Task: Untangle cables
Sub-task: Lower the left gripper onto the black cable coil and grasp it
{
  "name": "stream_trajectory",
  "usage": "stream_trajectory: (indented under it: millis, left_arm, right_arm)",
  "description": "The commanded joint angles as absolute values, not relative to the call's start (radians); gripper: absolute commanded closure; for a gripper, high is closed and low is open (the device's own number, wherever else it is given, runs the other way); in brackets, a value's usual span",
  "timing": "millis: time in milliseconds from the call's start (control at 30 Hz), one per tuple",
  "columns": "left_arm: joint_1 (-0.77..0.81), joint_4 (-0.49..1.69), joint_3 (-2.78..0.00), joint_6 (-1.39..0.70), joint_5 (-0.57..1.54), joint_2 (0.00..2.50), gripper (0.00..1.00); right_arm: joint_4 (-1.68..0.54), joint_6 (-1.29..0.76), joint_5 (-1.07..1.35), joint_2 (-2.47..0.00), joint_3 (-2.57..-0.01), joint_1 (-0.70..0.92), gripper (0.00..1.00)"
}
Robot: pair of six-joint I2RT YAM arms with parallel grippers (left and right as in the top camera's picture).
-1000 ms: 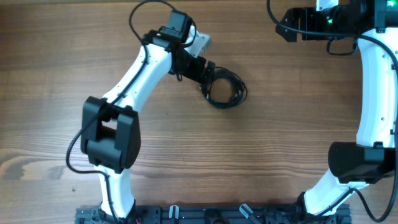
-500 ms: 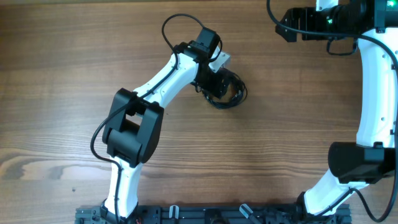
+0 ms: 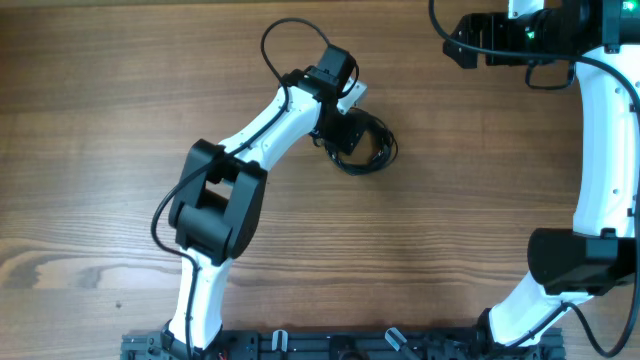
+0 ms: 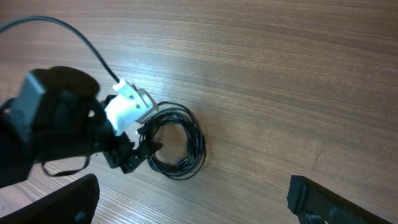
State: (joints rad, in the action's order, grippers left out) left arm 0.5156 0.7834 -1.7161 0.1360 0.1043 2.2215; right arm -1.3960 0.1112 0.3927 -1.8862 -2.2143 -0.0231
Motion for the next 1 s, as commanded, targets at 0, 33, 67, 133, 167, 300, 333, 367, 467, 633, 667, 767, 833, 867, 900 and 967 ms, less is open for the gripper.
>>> stream_trajectory:
  millis: [0, 33, 67, 133, 167, 300, 333, 367, 467, 633, 667, 767, 833, 867, 900, 967]
  left_arm:
    - [0.519, 0.785, -1.728, 0.125, 0.115, 2.286, 0.12]
    - [0.521, 0.783, -1.728, 0.125, 0.122, 2.286, 0.13]
    - [0.523, 0.780, -1.728, 0.125, 0.121, 2.287, 0.14]
    - [0.526, 0.776, -1.728, 0.126, 0.121, 2.287, 0.19]
    - [0.526, 0.774, -1.728, 0.126, 0.121, 2.287, 0.25]
    - [0.526, 0.774, -1.728, 0.126, 0.121, 2.287, 0.35]
    - [0.526, 0.774, -1.728, 0.126, 0.118, 2.287, 0.37]
    - [0.526, 0.774, -1.728, 0.126, 0.110, 2.287, 0.39]
    - [0.526, 0.773, -1.728, 0.122, 0.078, 2.287, 0.48]
    - [0.526, 0.773, -1.728, 0.092, 0.019, 2.287, 0.57]
    - [0.526, 0.773, -1.728, 0.092, 0.015, 2.287, 0.58]
    - [0.526, 0.772, -1.728, 0.092, 0.005, 2.287, 0.79]
    - [0.526, 0.772, -1.728, 0.087, -0.008, 2.287, 0.94]
    - [0.526, 0.772, -1.728, 0.088, -0.017, 2.287, 0.96]
    - [0.526, 0.770, -1.728, 0.084, -0.025, 2.287, 0.96]
    - [0.523, 0.766, -1.728, 0.069, -0.028, 2.287, 0.96]
  right_arm:
    - [-1.399, 0.131, 0.413, -1.894, -2.211, -0.025, 0.00]
    - [-1.399, 0.131, 0.413, -1.894, -2.211, -0.025, 0.00]
    - [-1.398, 0.131, 0.413, -1.894, -2.211, -0.025, 0.00]
    - [-1.396, 0.131, 0.413, -1.894, -2.211, -0.025, 0.00]
    - [-1.397, 0.131, 0.413, -1.894, -2.211, -0.025, 0.00]
    - [-1.396, 0.131, 0.413, -1.894, -2.211, -0.025, 0.00]
    - [-1.397, 0.131, 0.413, -1.894, -2.211, -0.025, 0.00]
    - [-1.397, 0.131, 0.413, -1.894, -2.211, -0.025, 0.00]
    - [-1.397, 0.130, 0.413, -1.894, -2.211, -0.025, 0.00]
    - [-1.397, 0.130, 0.413, -1.894, -2.211, -0.025, 0.00]
    - [-1.397, 0.131, 0.413, -1.894, -2.211, -0.025, 0.00]
    - [-1.396, 0.131, 0.413, -1.894, -2.211, -0.025, 0.00]
    - [-1.395, 0.131, 0.413, -1.894, -2.211, -0.025, 0.00]
    - [-1.394, 0.131, 0.413, -1.894, -2.211, -0.025, 0.00]
    - [-1.394, 0.130, 0.413, -1.894, -2.211, -0.025, 0.00]
    - [-1.393, 0.131, 0.413, -1.894, -2.211, -0.025, 0.00]
